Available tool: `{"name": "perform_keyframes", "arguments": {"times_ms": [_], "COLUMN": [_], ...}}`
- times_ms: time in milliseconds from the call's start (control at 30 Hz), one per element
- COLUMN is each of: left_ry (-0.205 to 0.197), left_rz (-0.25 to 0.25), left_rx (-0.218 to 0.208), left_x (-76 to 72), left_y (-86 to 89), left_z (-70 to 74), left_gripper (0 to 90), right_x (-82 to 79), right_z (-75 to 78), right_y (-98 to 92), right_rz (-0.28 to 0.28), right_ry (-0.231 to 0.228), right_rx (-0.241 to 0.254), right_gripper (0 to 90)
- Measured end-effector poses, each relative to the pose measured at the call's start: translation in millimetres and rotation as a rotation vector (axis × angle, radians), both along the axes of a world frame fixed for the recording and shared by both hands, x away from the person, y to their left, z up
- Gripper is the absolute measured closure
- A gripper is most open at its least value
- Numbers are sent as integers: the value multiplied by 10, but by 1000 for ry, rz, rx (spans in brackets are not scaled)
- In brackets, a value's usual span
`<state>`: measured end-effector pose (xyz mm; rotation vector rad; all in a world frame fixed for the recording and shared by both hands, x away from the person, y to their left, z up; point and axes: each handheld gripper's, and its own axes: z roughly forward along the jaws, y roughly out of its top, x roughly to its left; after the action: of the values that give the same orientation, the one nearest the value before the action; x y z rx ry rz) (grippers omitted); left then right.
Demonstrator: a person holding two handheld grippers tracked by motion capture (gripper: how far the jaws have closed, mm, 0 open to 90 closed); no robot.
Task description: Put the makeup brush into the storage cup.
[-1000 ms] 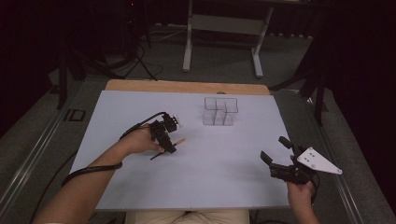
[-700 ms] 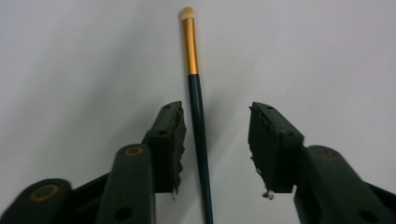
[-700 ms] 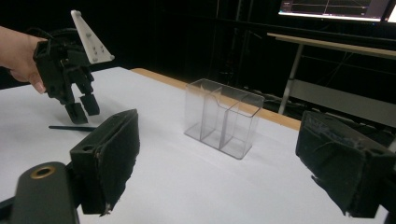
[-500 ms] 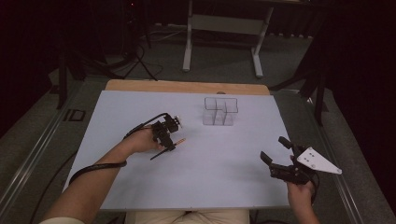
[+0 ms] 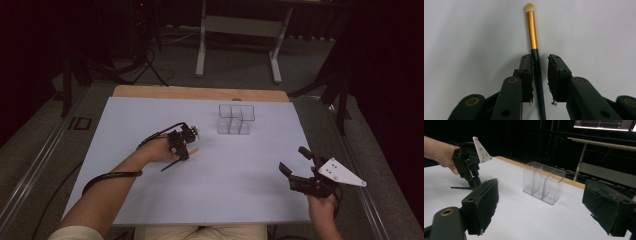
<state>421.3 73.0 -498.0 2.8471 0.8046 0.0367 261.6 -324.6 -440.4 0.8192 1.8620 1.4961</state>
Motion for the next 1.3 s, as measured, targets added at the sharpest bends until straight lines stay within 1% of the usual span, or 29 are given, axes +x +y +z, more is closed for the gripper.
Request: {"name": "perform_keyframes", "arguments": {"times_ms": [33,67,133,233,267,300,333,467,533,567,633,667,800,833,867,900,933,1000,1033,1100,1133,1200,1233,1300], "left_ry": [3,-5,-23,-15,-20,-15,-13,-24,-22,-31,-39,-44,-39,-40,-44,-37,-42,-34,-44,-49,-51,-60,-62,-70], "left_rz": [-1,-6,1,8,5,3,3,-11,-9,-22,-14,-14,32,31,43,46,47,60,64,76,81,84,85,90], "left_rx": [4,16,43,34,35,32,31,52,50,53,53,48,0,-10,-20,-26,-37,-49,-69,-88,-104,-109,-125,-137], "left_x": [4,4,11,21,14,14,14,0,0,-7,-15,-16,-13,-16,-18,-14,-23,-37,-46,-60,-73,-91,-104,-130], "left_y": [-6,-15,-32,-34,-37,-36,-37,-62,-63,-63,-57,-42,39,62,86,105,138,170,192,236,262,291,306,328], "left_z": [-7,-13,-30,-39,-42,-42,-45,-41,-40,-36,-29,-22,39,61,84,102,143,191,223,289,327,372,397,446], "left_gripper": [765,779,780,796,806,806,828,839,840,840,841,841,845,845,845,845,845,846,845,846,845,846,846,846], "right_x": [1,1,1,1,0,0,1,0,2,4,2,0,6,6,8,7,8,10,11,8,8,10,9,9], "right_z": [0,0,-1,0,-2,-3,-4,-4,-5,-5,-3,-3,-8,-8,-9,-9,-9,-11,-11,-9,-9,-10,-9,-8], "right_y": [0,0,2,2,2,3,3,13,12,8,4,2,-2,-2,0,1,2,3,2,1,1,2,2,5], "right_rz": [0,-1,1,-1,-1,0,0,4,4,3,0,0,0,0,1,1,1,1,0,-1,-1,-1,-1,-2], "right_ry": [0,0,1,2,3,4,3,4,5,7,6,6,7,7,6,6,7,7,8,8,8,7,6,8], "right_rx": [2,1,-1,-1,-1,-2,-4,-6,-6,-4,-2,-1,-3,-3,-4,-3,-2,-1,-2,0,0,-2,-2,-1], "right_gripper": [136,136,136,136,136,136,136,136,136,136,136,136,136,136,136,136,136,136,136,136,136,137,136,137]}}
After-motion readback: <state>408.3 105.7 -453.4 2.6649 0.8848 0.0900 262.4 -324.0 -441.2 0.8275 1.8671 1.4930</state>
